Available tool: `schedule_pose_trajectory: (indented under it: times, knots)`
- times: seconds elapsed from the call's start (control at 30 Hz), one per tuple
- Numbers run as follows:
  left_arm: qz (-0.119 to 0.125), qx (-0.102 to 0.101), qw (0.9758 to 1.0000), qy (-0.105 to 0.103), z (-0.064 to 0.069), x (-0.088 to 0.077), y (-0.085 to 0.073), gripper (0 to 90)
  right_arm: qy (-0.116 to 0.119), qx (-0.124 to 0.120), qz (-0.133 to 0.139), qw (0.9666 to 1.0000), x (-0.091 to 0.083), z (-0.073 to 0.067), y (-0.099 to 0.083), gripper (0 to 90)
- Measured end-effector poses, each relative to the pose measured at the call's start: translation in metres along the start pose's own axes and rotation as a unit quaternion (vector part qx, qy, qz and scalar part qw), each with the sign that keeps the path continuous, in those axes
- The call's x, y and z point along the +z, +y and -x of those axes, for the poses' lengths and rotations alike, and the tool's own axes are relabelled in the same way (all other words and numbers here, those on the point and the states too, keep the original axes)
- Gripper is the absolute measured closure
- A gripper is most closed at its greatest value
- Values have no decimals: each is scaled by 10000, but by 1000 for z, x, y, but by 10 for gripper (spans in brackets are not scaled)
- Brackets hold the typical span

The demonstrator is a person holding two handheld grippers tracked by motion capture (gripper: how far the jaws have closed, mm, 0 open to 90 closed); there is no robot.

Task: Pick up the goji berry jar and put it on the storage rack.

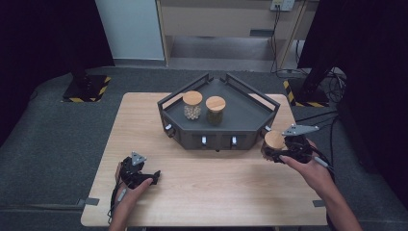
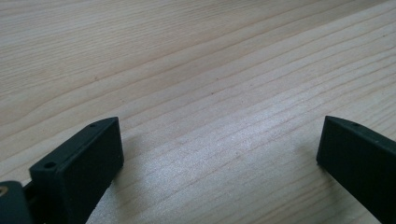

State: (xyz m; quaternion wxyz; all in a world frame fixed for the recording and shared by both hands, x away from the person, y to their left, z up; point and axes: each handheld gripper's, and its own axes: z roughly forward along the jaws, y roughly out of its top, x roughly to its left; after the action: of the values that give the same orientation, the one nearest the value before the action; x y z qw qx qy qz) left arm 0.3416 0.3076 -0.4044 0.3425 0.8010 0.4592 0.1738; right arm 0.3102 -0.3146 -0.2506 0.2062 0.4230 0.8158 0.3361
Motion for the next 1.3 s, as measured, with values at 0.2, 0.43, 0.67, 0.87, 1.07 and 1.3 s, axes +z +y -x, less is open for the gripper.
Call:
schedule_pose_trajectory:
  times: [0.2, 0.43, 0.67, 0.87, 1.07, 1.3]
  knots:
    - [1, -13, 10000, 20, 1, 0, 0, 0, 60, -21, 27, 10000, -1, 3, 9, 261]
    - [2, -20, 10000, 21, 1, 0, 0, 0, 106, -97, 42, 9999, -6, 4, 24, 261]
    - [1, -21, 10000, 22, 1, 0, 0, 0, 149, -163, 98, 9997, -10, 7, 37, 260]
    - [-1, -20, 10000, 21, 1, 0, 0, 0, 117, -237, 164, 9995, -14, 7, 50, 261]
    - [0, -24, 10000, 24, 1, 0, 0, 0, 107, -271, 161, 9994, -13, 8, 60, 261]
    - [-4, -32, 10000, 31, 2, 0, 0, 0, 111, -260, 189, 9994, -11, 10, 70, 260]
